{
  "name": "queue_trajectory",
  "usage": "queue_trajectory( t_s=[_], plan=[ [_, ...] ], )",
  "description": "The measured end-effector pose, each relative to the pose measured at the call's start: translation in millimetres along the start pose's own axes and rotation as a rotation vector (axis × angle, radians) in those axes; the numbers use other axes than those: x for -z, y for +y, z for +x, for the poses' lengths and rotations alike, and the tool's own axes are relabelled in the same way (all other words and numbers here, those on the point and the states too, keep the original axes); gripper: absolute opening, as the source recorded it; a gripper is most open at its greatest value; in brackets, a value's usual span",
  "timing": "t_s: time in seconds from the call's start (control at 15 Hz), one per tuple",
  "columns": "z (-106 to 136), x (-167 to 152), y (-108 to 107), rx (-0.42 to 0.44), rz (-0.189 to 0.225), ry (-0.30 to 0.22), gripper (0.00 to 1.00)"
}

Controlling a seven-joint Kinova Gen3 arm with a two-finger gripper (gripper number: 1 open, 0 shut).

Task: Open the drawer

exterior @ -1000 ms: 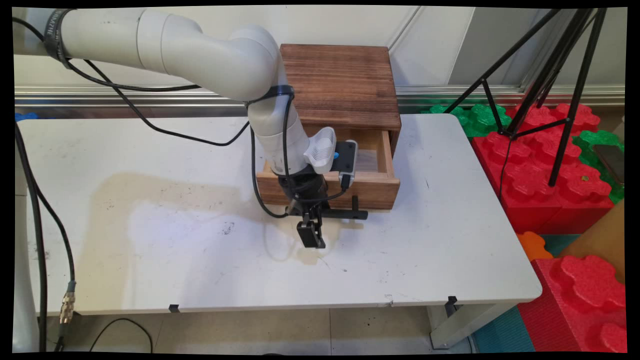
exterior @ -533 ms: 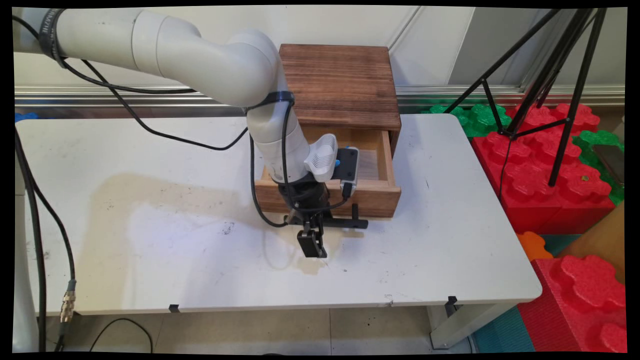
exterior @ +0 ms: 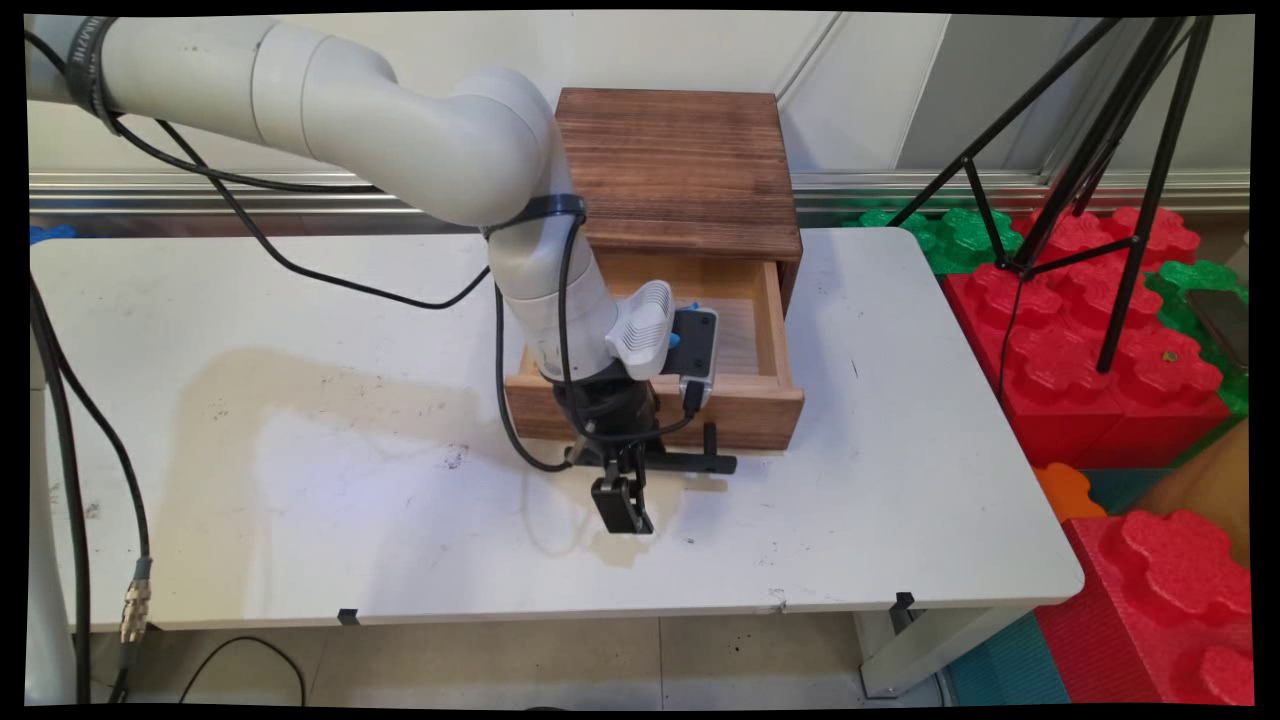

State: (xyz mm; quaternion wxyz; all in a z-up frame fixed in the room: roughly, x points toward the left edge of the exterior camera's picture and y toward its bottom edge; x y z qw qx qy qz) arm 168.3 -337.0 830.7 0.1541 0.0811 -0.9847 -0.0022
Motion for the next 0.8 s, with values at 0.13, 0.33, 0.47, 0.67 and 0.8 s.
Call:
queue_trajectory(
  t_s=[0.13, 0.33, 0.47, 0.67, 0.8],
  plan=[
    [0.6, 0.1, 4.3, 0.000, -0.005, 0.002, 1.00],
    [1.5, 0.3, 9.8, 0.000, -0.010, 0.005, 1.00],
    [1.9, 0.6, 13.2, 0.001, -0.012, 0.007, 1.00],
    [1.8, 1.2, 17.3, 0.001, -0.014, 0.007, 1.00],
    [1.4, 1.6, 19.0, -0.003, -0.011, 0.005, 1.00]
  ],
)
